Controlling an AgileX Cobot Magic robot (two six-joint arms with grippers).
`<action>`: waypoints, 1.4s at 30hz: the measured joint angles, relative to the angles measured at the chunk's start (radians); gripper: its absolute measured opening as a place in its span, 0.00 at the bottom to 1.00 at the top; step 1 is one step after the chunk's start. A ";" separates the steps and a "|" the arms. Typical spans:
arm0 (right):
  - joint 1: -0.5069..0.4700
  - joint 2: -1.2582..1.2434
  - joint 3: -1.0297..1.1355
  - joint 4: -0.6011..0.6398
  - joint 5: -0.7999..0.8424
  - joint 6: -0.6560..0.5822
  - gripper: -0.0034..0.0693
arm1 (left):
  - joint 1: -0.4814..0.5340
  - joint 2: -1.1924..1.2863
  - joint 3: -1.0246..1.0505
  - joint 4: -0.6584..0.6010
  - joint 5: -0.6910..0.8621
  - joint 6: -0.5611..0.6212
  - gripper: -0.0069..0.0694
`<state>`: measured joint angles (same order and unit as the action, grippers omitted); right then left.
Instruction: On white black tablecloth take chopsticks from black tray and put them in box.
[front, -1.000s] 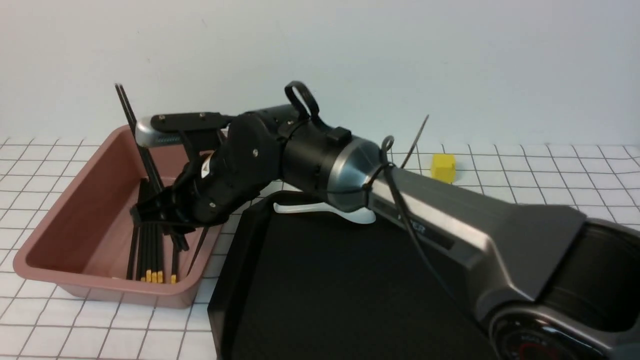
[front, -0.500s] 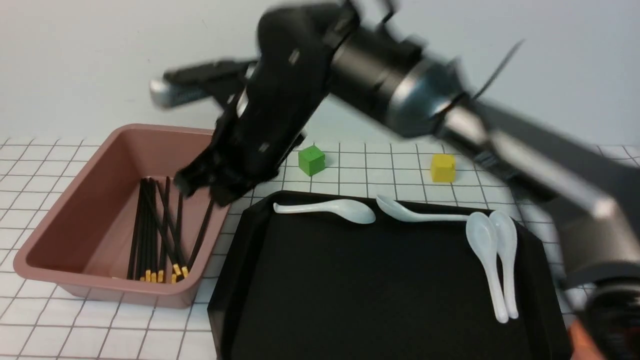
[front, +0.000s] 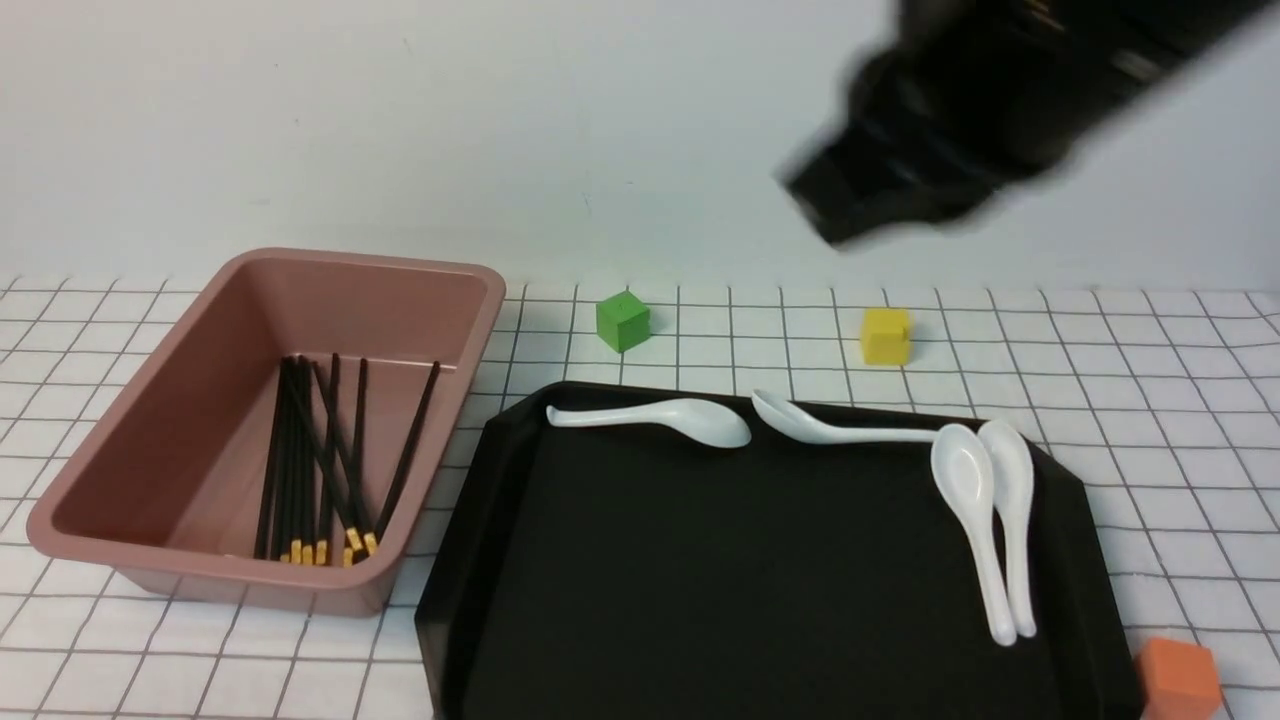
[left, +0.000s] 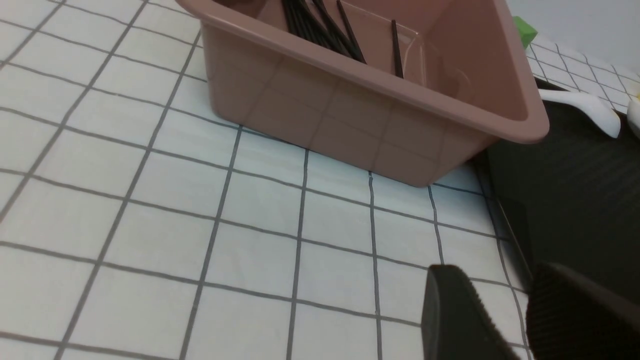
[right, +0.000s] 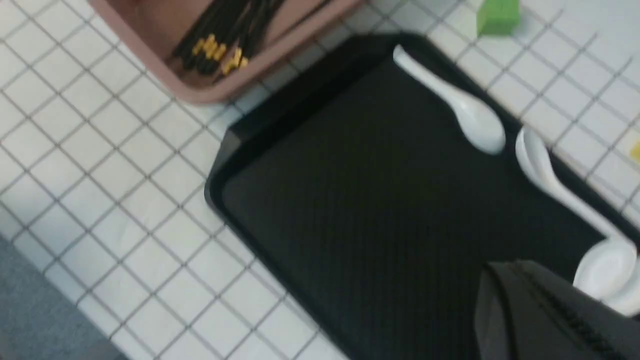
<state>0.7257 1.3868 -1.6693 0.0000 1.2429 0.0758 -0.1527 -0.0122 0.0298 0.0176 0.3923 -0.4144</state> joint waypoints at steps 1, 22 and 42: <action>0.000 -0.052 0.072 0.000 -0.023 0.018 0.03 | 0.000 0.000 0.000 0.000 0.000 0.000 0.40; 0.000 -1.117 1.425 -0.035 -0.990 0.195 0.04 | 0.000 0.000 0.000 0.000 0.000 0.000 0.40; 0.000 -1.109 1.425 -0.068 -1.012 0.174 0.06 | 0.000 0.000 0.000 0.000 0.000 0.000 0.40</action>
<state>0.7257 0.2774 -0.2438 -0.0684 0.2304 0.2503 -0.1527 -0.0122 0.0298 0.0176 0.3923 -0.4144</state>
